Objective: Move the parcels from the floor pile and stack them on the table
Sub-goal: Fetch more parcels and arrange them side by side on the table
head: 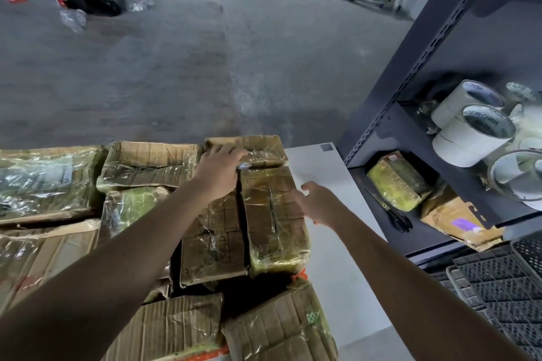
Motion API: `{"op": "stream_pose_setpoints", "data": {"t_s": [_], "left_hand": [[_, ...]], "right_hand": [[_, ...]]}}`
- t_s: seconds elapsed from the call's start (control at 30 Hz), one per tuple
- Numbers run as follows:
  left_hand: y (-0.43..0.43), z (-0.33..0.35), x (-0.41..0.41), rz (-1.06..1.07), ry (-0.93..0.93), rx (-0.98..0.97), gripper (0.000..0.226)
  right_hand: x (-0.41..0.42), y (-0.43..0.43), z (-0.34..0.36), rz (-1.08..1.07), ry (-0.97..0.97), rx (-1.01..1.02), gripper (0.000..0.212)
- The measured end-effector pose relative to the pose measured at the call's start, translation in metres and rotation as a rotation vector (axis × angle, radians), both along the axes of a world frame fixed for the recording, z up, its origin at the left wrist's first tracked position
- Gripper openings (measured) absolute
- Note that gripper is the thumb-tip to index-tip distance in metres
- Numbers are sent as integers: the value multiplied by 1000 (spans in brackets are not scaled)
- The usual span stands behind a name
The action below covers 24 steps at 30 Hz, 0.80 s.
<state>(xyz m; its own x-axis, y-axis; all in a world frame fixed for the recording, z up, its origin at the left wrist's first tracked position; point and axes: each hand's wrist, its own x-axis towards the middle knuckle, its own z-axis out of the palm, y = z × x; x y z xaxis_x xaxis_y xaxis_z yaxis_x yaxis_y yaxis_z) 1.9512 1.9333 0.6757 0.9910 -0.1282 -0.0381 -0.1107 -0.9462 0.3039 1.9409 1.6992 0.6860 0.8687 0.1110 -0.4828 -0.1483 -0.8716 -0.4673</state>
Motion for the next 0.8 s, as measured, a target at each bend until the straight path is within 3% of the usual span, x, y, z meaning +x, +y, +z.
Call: {"op": "stream_pose_setpoints", "data": {"t_s": [0.1, 0.23, 0.37, 0.5, 0.6, 0.67, 0.8], "left_hand": [[5, 6, -33, 150, -68, -78, 44], [5, -1, -92, 321, 73, -53, 47], [3, -6, -132, 418, 20, -61, 41], [-10, 1, -153, 296, 73, -1, 45], [-15, 5, -164, 169, 350, 33, 77], [-19, 6, -168, 113, 408, 118, 90], [-31, 2, -169, 159, 397, 142, 76]], "right_hand": [[19, 9, 0, -12, -21, 38, 60], [34, 24, 2, -7, -25, 68, 62], [42, 32, -3, 77, -67, 45, 58], [43, 32, -5, 92, -62, 55, 47], [44, 31, -4, 99, -63, 48, 44], [45, 31, -5, 107, -57, 45, 40], [45, 31, -5, 138, -69, 24, 43]]}}
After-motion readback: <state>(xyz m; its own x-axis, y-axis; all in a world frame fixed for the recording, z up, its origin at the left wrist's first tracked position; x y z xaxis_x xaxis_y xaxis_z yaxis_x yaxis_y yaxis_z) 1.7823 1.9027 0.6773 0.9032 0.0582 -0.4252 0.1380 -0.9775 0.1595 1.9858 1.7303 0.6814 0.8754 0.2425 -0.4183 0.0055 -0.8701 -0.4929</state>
